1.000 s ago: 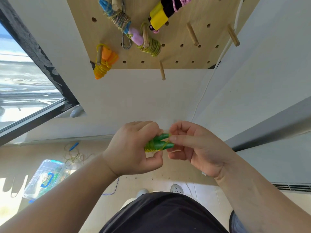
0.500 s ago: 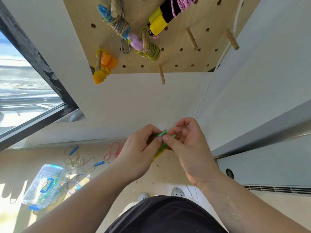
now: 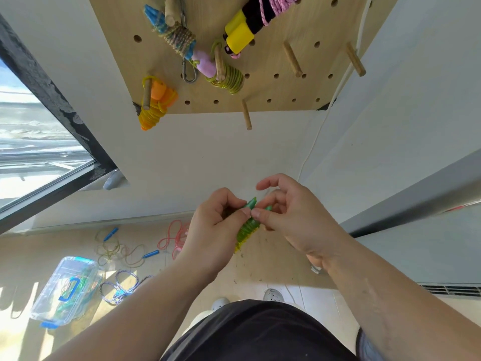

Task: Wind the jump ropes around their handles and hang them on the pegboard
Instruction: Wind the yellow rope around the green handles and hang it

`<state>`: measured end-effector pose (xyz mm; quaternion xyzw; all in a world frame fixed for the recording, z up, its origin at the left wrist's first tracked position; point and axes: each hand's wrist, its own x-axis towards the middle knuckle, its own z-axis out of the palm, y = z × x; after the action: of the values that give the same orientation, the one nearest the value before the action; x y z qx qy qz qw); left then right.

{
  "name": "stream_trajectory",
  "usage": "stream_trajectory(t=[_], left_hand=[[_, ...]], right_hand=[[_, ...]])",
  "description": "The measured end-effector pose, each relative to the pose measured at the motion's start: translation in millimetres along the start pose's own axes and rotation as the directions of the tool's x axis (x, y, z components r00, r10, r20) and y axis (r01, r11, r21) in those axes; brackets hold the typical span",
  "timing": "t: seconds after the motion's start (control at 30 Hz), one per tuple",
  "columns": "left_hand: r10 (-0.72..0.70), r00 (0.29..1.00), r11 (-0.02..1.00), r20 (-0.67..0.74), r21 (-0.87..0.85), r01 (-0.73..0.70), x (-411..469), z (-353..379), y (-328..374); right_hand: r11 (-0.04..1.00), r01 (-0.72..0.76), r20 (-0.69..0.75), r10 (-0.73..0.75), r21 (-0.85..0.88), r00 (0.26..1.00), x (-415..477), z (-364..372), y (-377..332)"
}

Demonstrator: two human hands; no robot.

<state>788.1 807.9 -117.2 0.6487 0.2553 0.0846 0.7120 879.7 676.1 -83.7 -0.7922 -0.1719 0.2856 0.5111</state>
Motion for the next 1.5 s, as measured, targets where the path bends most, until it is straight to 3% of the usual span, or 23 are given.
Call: stream_trajectory(t=[0.17,0.4,0.8,0.97,1.1,1.23,1.33,1.5], left_hand=[[-0.068,0.997,0.991,0.040,-0.113,0.072,-0.3,2.7,-1.4],[-0.113,0.993,0.986,0.034,-0.116,0.116,-4.0,2.0,-5.5],[-0.104,0.995,0.982,0.005,-0.156,0.104,-2.4,1.1,-5.0],[-0.197,0.980,0.937,0.023,-0.289,0.195,3.3,-9.5,-2.2],[-0.210,0.975,0.935,0.068,-0.278,0.221,3.8,-11.3,-0.5],[-0.179,0.969,0.939,0.171,-0.263,0.220,1.2,-9.8,4.0],[-0.175,0.955,0.905,0.241,-0.342,0.252,-0.1,-11.8,2.6],[-0.214,0.954,0.816,0.208,-0.499,0.292,-2.9,-11.6,6.0]], right_hand=[[0.997,0.068,0.014,-0.069,0.023,0.998,-1.6,1.2,1.9],[0.989,0.091,0.018,-0.090,-0.112,0.996,-6.5,0.8,7.7],[0.968,0.034,0.077,-0.015,-0.249,0.997,-11.2,4.6,-8.0],[0.999,-0.043,0.121,0.045,-0.016,0.992,-23.1,7.7,-16.7],[0.994,-0.082,0.091,0.076,0.066,0.993,-22.2,5.6,-15.9],[0.997,-0.019,0.028,0.017,0.076,0.999,-21.0,7.7,-13.2],[0.986,-0.006,0.015,0.003,0.165,1.000,-20.9,7.8,-10.6],[0.977,0.009,-0.047,0.001,0.213,0.999,-22.0,9.3,-4.1]])
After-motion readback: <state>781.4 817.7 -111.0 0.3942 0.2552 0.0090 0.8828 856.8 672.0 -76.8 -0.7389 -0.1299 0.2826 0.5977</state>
